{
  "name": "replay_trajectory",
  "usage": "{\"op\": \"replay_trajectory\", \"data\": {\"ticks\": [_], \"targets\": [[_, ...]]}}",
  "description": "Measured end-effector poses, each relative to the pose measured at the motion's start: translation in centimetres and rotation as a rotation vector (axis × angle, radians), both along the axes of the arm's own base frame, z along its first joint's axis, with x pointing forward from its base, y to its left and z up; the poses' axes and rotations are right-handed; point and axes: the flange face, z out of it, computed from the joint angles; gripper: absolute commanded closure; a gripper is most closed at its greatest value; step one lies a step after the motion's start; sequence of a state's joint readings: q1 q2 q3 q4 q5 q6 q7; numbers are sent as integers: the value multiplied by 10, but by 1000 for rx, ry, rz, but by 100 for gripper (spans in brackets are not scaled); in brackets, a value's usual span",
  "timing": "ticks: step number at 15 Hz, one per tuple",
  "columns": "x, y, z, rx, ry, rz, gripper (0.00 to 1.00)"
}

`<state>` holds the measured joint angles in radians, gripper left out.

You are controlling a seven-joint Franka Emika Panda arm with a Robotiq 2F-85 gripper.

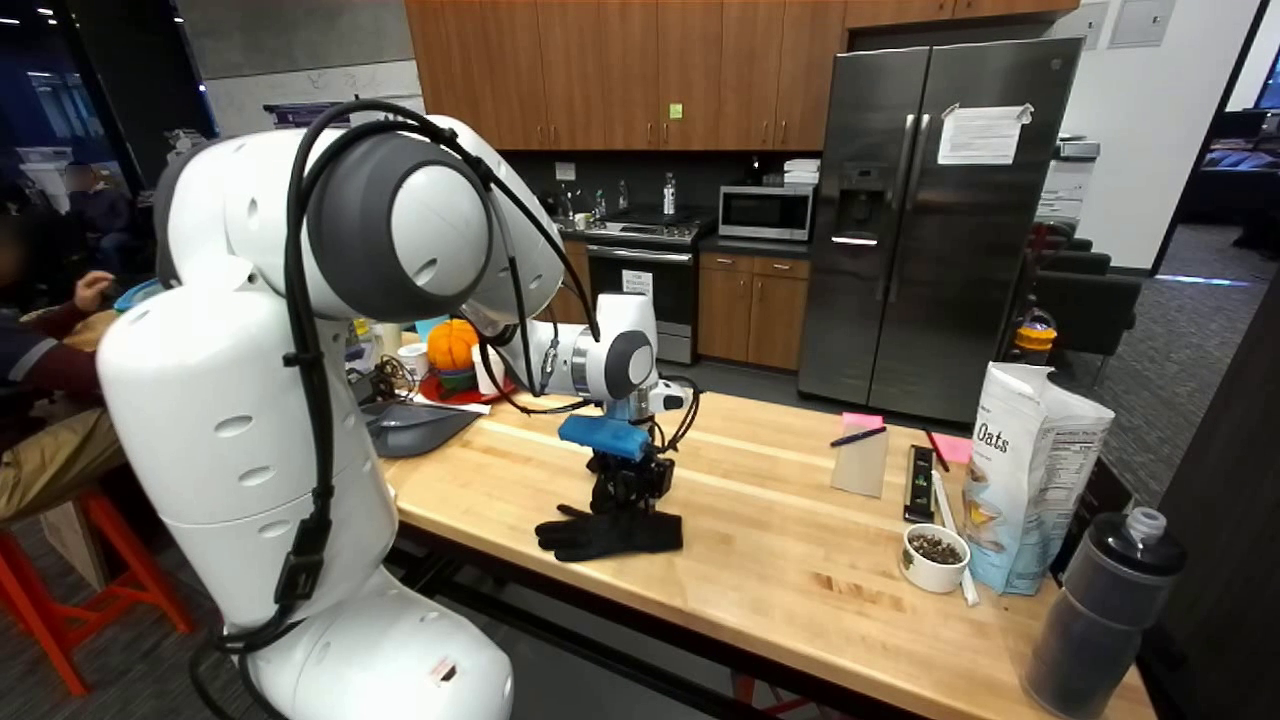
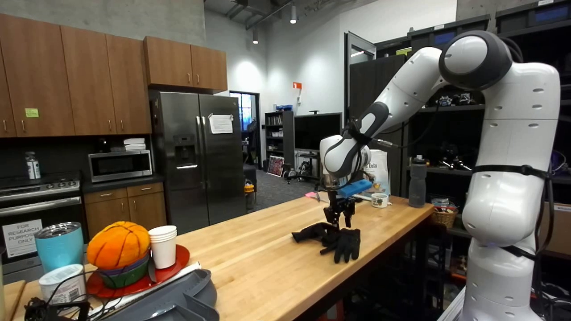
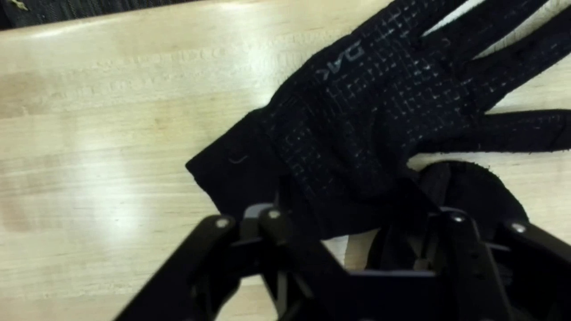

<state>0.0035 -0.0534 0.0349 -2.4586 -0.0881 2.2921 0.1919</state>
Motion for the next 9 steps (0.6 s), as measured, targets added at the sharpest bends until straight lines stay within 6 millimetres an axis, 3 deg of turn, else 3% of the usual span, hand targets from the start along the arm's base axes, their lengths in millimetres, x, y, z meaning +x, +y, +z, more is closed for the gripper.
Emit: {"op": "replay_trajectory", "data": {"ticks": [2, 3, 5, 9], "targets": [[0, 0, 0, 8, 7, -12, 86], [0, -1, 0, 10, 9, -15, 44], [0, -2, 2, 14, 12, -22, 49], [6, -2, 6, 12, -24, -75, 27]]}}
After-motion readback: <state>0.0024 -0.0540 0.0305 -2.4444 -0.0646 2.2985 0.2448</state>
